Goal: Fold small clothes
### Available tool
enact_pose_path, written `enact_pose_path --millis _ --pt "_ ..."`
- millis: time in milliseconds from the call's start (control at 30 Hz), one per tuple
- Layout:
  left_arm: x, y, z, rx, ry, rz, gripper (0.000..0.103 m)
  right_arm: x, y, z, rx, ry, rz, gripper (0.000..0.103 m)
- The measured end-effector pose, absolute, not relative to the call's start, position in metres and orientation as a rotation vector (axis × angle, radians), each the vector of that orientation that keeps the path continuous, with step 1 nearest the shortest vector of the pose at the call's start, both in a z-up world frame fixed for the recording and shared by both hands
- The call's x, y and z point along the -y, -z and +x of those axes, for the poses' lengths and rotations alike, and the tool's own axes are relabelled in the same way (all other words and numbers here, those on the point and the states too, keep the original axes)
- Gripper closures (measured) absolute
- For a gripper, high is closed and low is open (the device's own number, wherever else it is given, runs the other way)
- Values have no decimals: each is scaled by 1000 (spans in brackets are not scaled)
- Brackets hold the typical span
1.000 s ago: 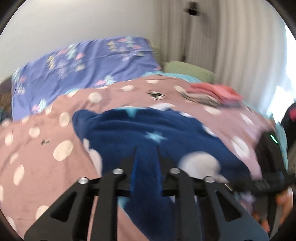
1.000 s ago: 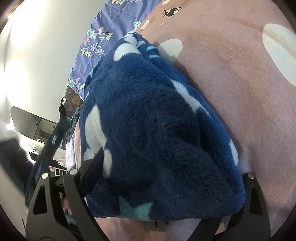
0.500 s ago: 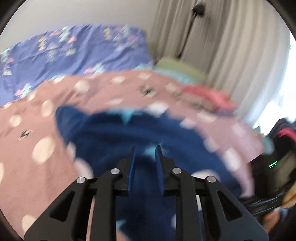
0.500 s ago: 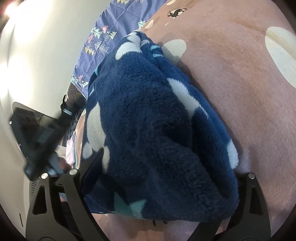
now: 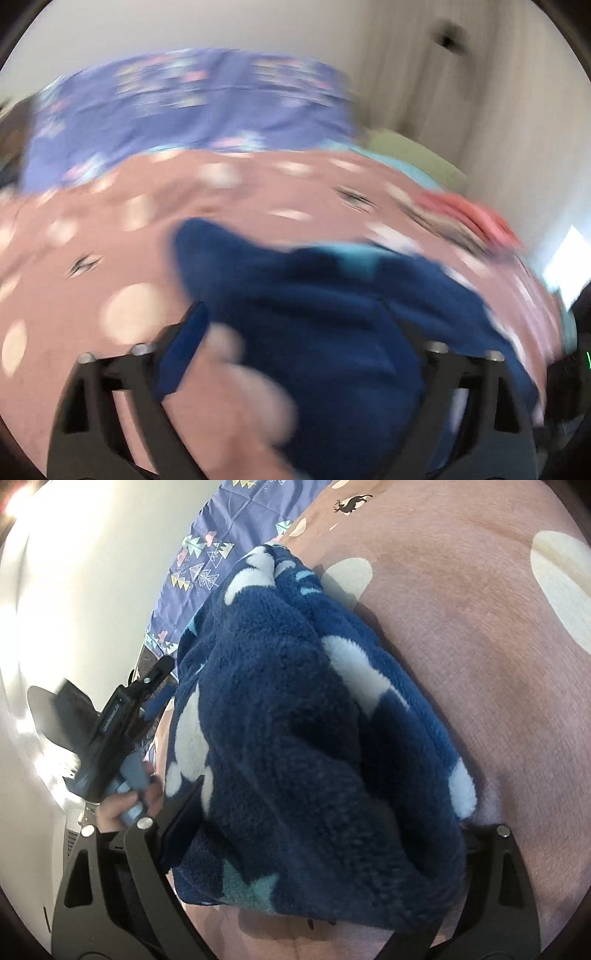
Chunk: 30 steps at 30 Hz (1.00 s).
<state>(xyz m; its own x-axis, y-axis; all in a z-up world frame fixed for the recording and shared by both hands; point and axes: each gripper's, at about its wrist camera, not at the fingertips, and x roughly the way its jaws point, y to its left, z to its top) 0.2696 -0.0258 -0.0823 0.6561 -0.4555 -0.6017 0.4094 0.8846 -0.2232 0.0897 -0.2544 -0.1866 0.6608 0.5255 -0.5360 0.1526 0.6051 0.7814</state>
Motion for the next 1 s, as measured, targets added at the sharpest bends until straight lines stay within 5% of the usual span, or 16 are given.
enact_pose_path --millis 133,300,333,367,467,767,1000 --pt "2 148 333 -985 607 -414 1 255 187 91 -848 -241 933 10" --pt "14 161 352 -893 736 -407 2 264 189 99 -841 -255 1025 6" --pt "17 159 354 -886 749 -408 7 266 189 100 -844 -256 1039 10" --pt "17 156 352 -879 788 -414 27 268 188 100 -841 -253 1037 23" --pt "15 138 340 -827 806 -389 44 267 175 99 -818 -257 979 43" --pt "-61 17 342 -523 632 -274 45 238 52 212 -623 -431 483 48" --pt "-148 -4 394 -473 299 -217 45 160 17 393 -661 -584 311 48"
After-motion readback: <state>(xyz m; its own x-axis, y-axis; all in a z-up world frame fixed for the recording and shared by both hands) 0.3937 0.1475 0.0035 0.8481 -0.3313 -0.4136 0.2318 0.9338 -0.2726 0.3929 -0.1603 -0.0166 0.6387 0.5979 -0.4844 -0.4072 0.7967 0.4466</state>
